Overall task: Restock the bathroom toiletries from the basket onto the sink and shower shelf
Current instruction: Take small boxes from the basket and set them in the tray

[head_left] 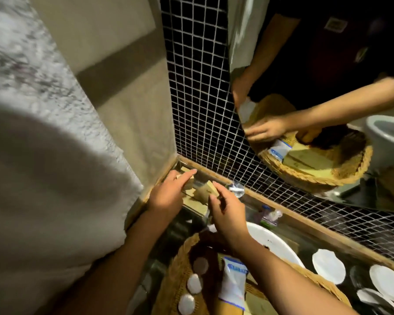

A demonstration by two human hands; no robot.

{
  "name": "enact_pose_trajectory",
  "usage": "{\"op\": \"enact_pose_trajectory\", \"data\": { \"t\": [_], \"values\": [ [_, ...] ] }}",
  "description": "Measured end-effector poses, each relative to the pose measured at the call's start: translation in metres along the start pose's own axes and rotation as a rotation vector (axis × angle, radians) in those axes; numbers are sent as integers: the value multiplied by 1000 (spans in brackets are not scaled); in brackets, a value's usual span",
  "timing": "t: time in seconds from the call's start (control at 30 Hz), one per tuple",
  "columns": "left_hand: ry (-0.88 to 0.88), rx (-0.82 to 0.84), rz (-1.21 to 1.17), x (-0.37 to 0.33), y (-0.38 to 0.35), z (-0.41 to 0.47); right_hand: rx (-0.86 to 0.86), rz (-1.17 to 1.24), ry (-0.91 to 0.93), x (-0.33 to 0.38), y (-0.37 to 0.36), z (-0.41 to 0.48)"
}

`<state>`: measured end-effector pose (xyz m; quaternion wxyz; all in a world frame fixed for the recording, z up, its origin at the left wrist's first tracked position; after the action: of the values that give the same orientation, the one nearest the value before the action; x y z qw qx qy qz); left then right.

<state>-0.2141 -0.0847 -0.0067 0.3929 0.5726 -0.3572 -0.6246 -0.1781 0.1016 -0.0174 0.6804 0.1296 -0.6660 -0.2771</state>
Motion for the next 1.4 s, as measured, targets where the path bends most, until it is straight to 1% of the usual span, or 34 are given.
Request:
{"op": "enact_pose_trajectory", "data": {
  "t": [0.07, 0.13, 0.2, 0.27, 0.4, 0.43, 0.53, 0.63, 0.67, 0.73, 0.8, 0.9, 1.0, 1.07, 1.13, 1.23, 1.4],
  "values": [
    [-17, -46, 107, 9, -11, 13, -14, -71, 38, -1, -17, 15],
    [12, -73, 118, 14, -22, 23, -59, -118, 39, -5, -31, 26],
    [29, -48, 131, 15, -32, 36, -87, -135, 5, -9, -44, 39],
    [11, -33, 187, 19, -40, 48, -52, -192, -55, -13, -58, 51],
    [58, 129, 231, 37, -69, 63, 51, -245, -165, -27, -85, 64],
    [32, 144, 248, 39, -73, 66, 63, -251, -174, -29, -90, 66],
    [9, 75, 185, 40, -79, 74, 78, -285, -171, -35, -102, 72],
    [-5, 49, 243, 43, -84, 77, 81, -329, -163, -41, -113, 77],
    [-39, 57, 271, 47, -88, 79, 83, -337, -166, -42, -116, 78],
    [-89, 61, 305, 49, -89, 82, 82, -339, -168, -43, -121, 79],
    [-109, 84, 349, 47, -89, 85, 68, -325, -131, -42, -124, 78],
    [-146, 46, 392, 44, -89, 88, 37, -289, -150, -45, -126, 75],
    [-147, 57, 458, 51, -101, 87, 36, -279, -147, -46, -129, 74],
    [-149, 97, 463, 53, -107, 85, 42, -267, -149, -44, -131, 75],
    [-162, 84, 463, 52, -109, 85, 36, -269, -153, -42, -132, 76],
    [-165, 67, 485, 53, -112, 86, 36, -291, -194, -44, -133, 77],
    [-149, 113, 419, 59, -119, 86, -43, -162, -310, -52, -130, 78]
  ]
}}
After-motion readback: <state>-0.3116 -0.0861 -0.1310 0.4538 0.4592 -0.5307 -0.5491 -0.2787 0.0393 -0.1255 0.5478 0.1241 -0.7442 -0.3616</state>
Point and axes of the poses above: each hand's wrist, its own z-axis towards the middle knuckle, its own y-axis out of the back of the hand, x = y × z, the point moved 4 cm from there along z, towards the middle knuckle, and after that the axes turned 12 degrees about -x, right-handed, at the moved point
